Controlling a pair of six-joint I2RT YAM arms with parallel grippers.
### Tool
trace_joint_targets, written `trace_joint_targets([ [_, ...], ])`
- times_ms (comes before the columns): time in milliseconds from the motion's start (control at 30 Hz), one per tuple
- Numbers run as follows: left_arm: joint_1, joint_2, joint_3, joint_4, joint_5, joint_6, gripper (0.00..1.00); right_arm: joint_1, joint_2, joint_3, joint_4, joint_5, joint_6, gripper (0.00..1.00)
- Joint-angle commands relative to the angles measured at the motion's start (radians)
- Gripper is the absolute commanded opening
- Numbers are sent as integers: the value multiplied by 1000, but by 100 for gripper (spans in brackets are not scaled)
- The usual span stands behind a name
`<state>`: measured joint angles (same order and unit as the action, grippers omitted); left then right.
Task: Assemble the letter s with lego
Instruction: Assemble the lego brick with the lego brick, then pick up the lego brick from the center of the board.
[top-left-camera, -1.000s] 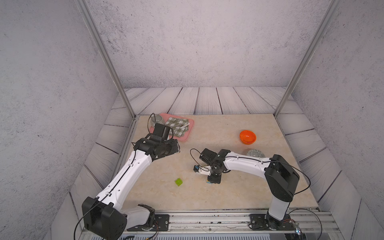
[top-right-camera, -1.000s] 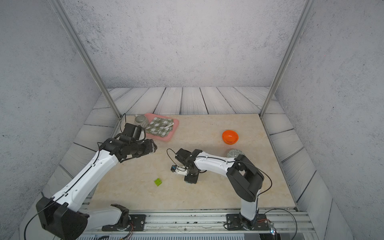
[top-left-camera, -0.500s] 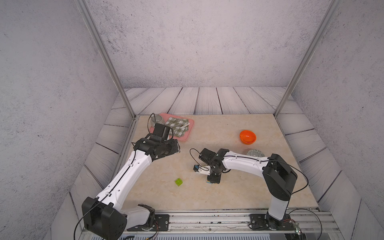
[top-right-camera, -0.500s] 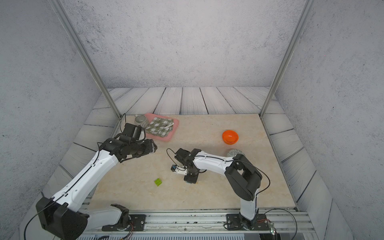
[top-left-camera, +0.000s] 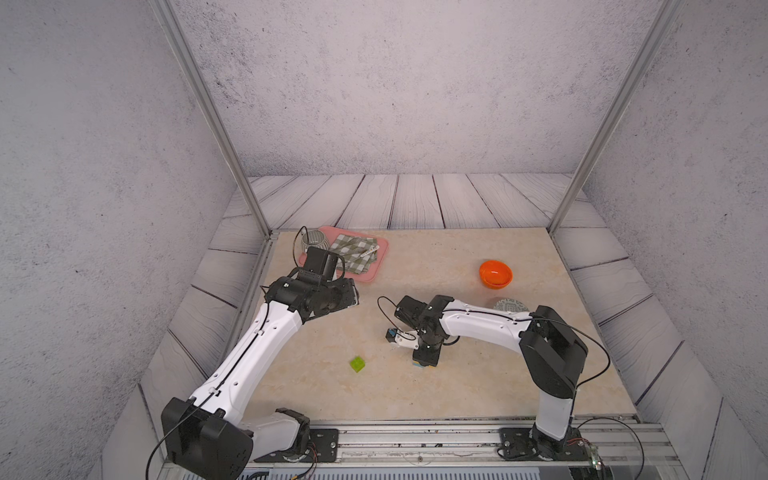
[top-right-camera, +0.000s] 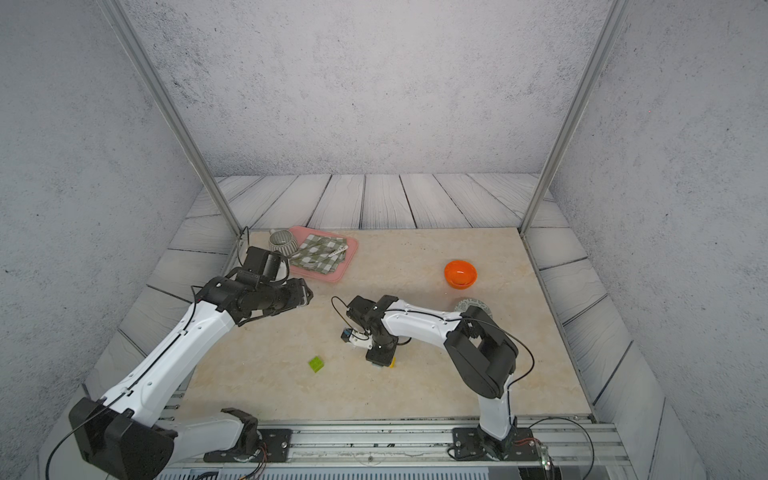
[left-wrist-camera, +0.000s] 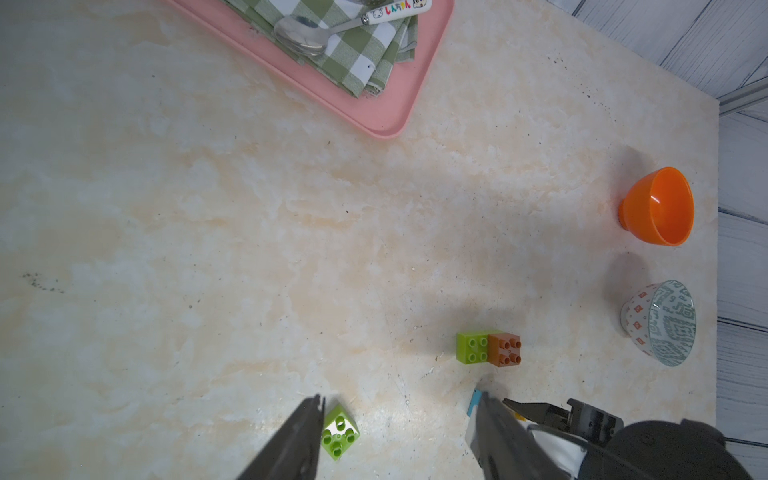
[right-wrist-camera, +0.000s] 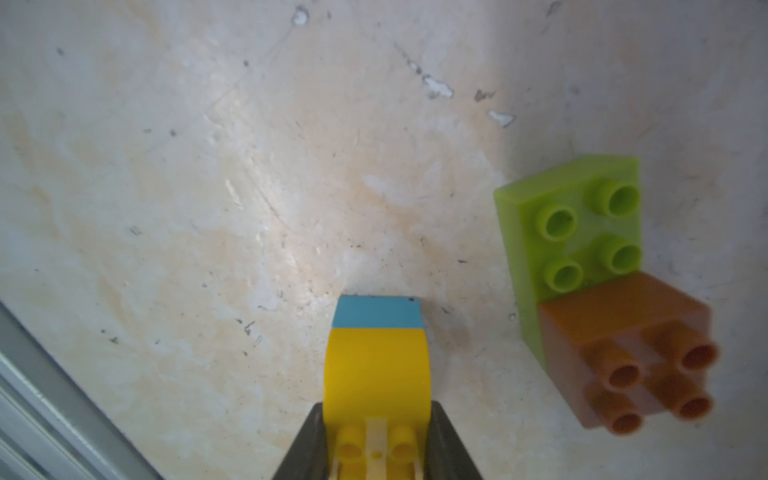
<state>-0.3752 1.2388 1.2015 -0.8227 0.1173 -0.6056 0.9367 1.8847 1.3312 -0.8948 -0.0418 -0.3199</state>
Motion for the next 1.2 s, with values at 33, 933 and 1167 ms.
trace_joint_targets([
  [33,12,-25,30,-27,-13,17,64,4,103,-38,-83,16,16,0],
  [933,-86,75,-149,-214,91,27,71,-25,-357,120,-147,142,-47,0],
  [1167,-149,182,-192,-164,82,-35,76,-39,-430,78,-127,184,-49,0],
])
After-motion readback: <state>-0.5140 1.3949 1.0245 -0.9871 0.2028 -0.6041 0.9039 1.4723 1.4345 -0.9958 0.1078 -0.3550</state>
